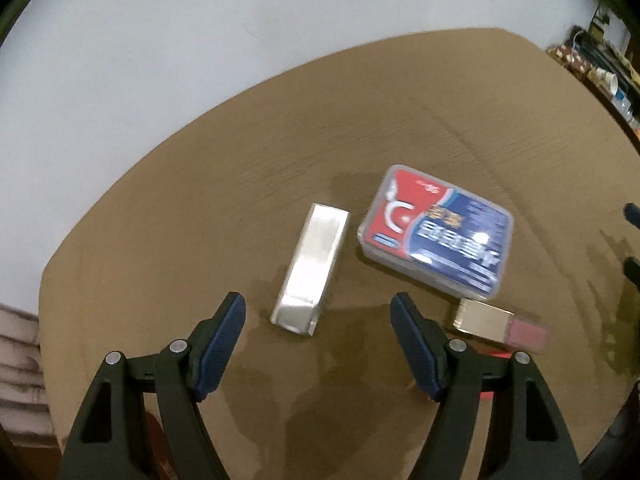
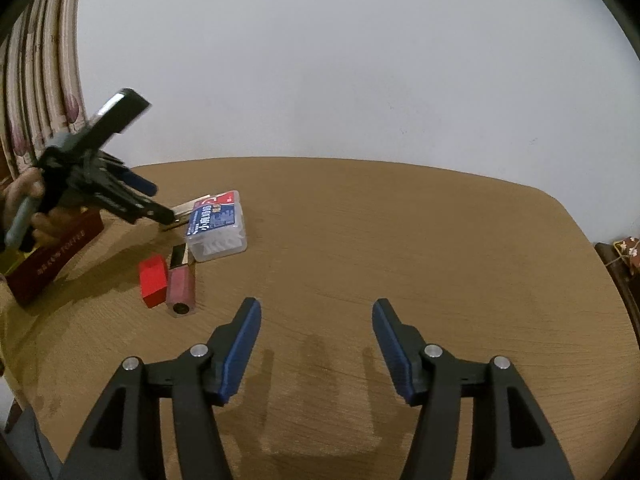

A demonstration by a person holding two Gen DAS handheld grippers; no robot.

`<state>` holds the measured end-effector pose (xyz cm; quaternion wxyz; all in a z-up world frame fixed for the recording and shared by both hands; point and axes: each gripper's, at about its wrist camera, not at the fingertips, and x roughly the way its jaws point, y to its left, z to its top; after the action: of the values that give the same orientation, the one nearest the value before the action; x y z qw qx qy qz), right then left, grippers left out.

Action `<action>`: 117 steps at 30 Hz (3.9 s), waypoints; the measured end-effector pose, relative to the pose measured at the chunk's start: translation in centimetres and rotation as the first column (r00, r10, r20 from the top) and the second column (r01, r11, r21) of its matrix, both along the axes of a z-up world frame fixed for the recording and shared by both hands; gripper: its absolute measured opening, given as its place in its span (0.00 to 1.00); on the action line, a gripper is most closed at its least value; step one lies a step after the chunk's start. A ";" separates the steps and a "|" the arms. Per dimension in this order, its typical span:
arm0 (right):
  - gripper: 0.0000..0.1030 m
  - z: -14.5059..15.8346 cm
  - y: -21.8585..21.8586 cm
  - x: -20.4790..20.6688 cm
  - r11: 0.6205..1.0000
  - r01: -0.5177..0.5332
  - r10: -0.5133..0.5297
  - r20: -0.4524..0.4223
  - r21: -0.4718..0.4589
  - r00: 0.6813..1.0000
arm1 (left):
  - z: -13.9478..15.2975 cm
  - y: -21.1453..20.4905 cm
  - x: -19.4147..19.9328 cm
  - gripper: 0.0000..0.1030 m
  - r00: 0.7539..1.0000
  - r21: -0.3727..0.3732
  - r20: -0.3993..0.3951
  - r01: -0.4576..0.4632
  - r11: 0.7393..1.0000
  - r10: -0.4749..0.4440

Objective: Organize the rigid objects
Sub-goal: 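Reach the left gripper to the silver metal bar and grasp it, then carry the silver bar into the tin and open the left gripper, then grasp the pink tube with the gold cap with the right gripper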

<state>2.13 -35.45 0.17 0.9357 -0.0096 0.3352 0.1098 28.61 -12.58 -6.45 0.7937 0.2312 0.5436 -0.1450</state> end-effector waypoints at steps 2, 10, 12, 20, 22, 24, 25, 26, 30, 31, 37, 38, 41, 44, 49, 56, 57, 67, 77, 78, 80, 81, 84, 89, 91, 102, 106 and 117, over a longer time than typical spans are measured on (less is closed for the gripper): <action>0.58 0.2 -0.2 -0.2 1.000 -0.006 0.006 0.002 0.005 1.000 | -0.5 0.1 1.0 0.69 1.000 0.003 -0.016 0.011 1.000 -0.011; 0.58 0.0 -0.2 -0.1 0.999 -0.023 0.023 0.000 0.027 1.000 | -2.0 0.5 2.5 0.63 0.996 0.042 -0.063 0.063 0.997 -0.060; 0.59 0.0 -0.2 -0.1 0.999 -0.025 0.025 -0.003 0.030 1.000 | -2.5 0.7 3.1 0.45 0.994 0.018 -0.094 0.065 0.998 -0.063; 0.60 0.1 -0.3 -0.2 0.999 -0.026 0.026 -0.008 0.040 1.000 | -2.4 2.0 4.1 0.26 0.996 -0.042 -0.081 0.028 0.999 -0.031; 0.60 0.0 -0.3 -0.1 0.999 -0.024 0.024 -0.012 0.040 1.000 | -2.0 2.2 2.0 0.26 0.998 -0.035 -0.055 0.003 0.999 -0.005; 0.60 -0.1 -0.3 -0.1 0.999 -0.025 0.026 -0.017 0.039 1.000 | -1.6 2.6 0.7 0.25 1.000 -0.023 -0.025 -0.019 1.000 0.018; 0.60 -0.1 -0.4 -0.1 0.999 -0.025 0.026 -0.018 0.039 0.999 | -1.3 2.6 -0.2 0.25 0.999 -0.011 -0.006 -0.032 0.999 0.032; 0.60 -0.1 -0.4 0.0 0.999 -0.024 0.024 -0.020 0.036 0.999 | -0.7 3.0 -1.0 0.25 0.998 -0.011 0.012 -0.061 0.998 0.061; 0.60 -0.2 -0.3 0.2 0.999 -0.021 0.022 -0.031 0.026 0.999 | 3.0 5.4 -4.5 0.25 0.987 -0.086 0.055 -0.144 0.986 0.149; 0.60 -0.2 -0.3 0.2 1.000 -0.021 0.022 -0.035 0.023 0.999 | 4.0 6.2 -5.5 0.25 0.984 -0.101 0.062 -0.163 0.981 0.170; 0.60 -0.3 0.1 0.4 1.000 -0.021 0.021 -0.046 0.004 0.999 | 9.9 14.8 -12.9 0.25 0.942 -0.158 0.062 -0.317 0.935 0.330; 0.60 -0.3 0.1 0.5 1.000 -0.020 0.020 -0.048 0.000 0.999 | 10.5 16.4 -13.7 0.25 0.932 -0.148 0.060 -0.345 0.927 0.357; 0.60 -0.5 0.4 0.6 1.000 -0.017 0.017 -0.057 -0.016 0.998 | 11.0 20.9 -14.8 0.25 0.897 -0.089 0.031 -0.437 0.895 0.441; 0.60 -0.7 0.8 0.9 0.999 -0.020 0.017 -0.066 -0.038 0.998 | 9.7 24.5 -16.2 0.25 0.863 -0.094 -0.035 -0.505 0.858 0.504; 0.60 -1.2 1.5 1.3 0.997 -0.020 0.014 -0.086 -0.074 0.996 | 7.0 24.8 -18.0 0.25 0.848 -0.090 -0.075 -0.529 0.844 0.524; 0.60 -2.0 2.4 2.0 0.993 -0.029 0.016 -0.112 -0.111 0.994 | 4.2 24.9 -17.6 0.26 0.859 -0.065 -0.105 -0.509 0.858 0.501; 0.60 -2.1 2.4 2.0 0.993 -0.028 0.015 -0.114 -0.114 0.993 | 3.9 24.9 -17.4 0.26 0.855 -0.059 -0.104 -0.515 0.855 0.508; 0.61 -2.0 2.0 1.4 0.994 -0.025 0.014 -0.110 -0.103 0.994 | 5.0 24.5 -18.1 0.43 0.841 0.038 0.029 -0.542 0.840 0.541; 0.61 -1.2 2.0 0.6 0.995 -0.070 0.064 -0.089 -0.067 0.994 | 11.3 14.5 -22.9 0.43 0.865 -0.186 0.156 -0.449 0.874 0.477; 0.61 -1.1 2.4 0.4 0.993 -0.094 0.087 -0.093 -0.077 0.992 | 11.3 13.4 -23.3 0.43 0.871 -0.213 0.153 -0.432 0.876 0.467; 0.61 -0.8 3.2 0.2 0.988 -0.146 0.139 -0.119 -0.055 0.983 | 10.8 11.0 -24.1 0.43 0.882 -0.271 0.146 -0.399 0.876 0.447; 0.61 -0.7 3.6 0.1 0.985 -0.165 0.159 -0.125 -0.041 0.979 | 10.1 9.6 -24.3 0.44 0.894 -0.287 0.136 -0.376 0.881 0.426; 0.61 0.2 5.8 -0.5 0.965 -0.257 0.248 -0.130 -0.058 0.960 | 7.2 6.6 -24.2 0.43 0.905 -0.282 0.120 -0.362 0.888 0.407; 0.61 0.9 9.5 -0.1 0.920 -0.373 0.354 -0.160 -0.117 0.922 | 3.4 4.9 -23.7 0.38 0.907 -0.288 0.042 -0.391 0.874 0.420; 0.61 0.7 10.6 0.5 0.906 -0.391 0.365 -0.171 -0.160 0.915 | 2.9 5.8 -23.7 0.38 0.897 -0.319 0.024 -0.411 0.854 0.441; 0.31 -1.1 11.7 4.6 0.885 -0.424 0.369 -0.266 -0.192 0.891 | 2.8 7.6 -24.4 0.41 0.877 -0.350 0.023 -0.442 0.826 0.479; 0.31 -1.1 12.1 5.4 0.876 -0.441 0.382 -0.276 -0.196 0.882 | 3.4 7.3 -24.8 0.45 0.885 -0.357 0.039 -0.421 0.834 0.464; 0.26 -2.8 14.7 8.4 0.844 -0.497 0.399 -0.384 -0.201 0.833 | 2.7 7.0 -24.8 0.50 0.893 -0.355 -0.001 -0.421 0.835 0.450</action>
<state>10.54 -20.80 -2.58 0.8020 -0.2083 0.4862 0.2775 3.86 -5.62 -3.79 0.8557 -0.0360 0.5143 -0.0442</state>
